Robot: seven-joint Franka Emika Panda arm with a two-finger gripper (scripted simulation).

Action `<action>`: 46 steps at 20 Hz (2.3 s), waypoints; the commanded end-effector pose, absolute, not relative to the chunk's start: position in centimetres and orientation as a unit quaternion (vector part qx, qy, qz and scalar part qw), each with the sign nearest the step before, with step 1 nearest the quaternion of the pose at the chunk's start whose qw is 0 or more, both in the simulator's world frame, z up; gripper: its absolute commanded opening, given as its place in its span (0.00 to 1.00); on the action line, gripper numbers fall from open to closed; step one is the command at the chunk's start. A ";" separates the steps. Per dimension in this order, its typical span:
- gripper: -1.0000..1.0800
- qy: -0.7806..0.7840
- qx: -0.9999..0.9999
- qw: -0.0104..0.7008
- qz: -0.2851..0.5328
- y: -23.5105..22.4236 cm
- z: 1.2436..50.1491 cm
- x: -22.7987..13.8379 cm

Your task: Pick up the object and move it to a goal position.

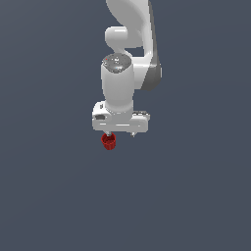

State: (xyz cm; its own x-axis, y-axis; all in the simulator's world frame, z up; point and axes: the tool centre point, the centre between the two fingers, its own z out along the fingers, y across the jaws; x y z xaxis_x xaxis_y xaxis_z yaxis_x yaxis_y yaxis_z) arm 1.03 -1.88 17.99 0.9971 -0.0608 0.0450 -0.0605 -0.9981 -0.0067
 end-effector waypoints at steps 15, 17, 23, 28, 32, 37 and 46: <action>0.96 0.025 -0.999 0.010 -0.027 -2.2 19.0 0.7; 0.96 0.021 -0.999 0.009 -0.027 -2.3 18.9 0.7; 0.96 -0.004 -1.000 0.007 -0.025 -2.8 18.3 0.4; 0.96 -0.041 -0.999 0.005 -0.023 -3.5 17.3 0.1; 0.96 -0.081 -0.997 0.002 -0.020 -4.2 16.3 -0.4; 0.96 -0.140 -0.990 0.000 -0.015 -5.2 14.9 -1.1; 0.96 -0.247 -0.969 -0.002 -0.007 -6.9 12.3 -2.6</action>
State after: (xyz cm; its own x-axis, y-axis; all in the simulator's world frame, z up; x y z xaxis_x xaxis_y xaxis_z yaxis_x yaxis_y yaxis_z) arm -2.33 -6.65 12.69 0.8958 0.4443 0.0156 0.4442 -0.8959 0.0072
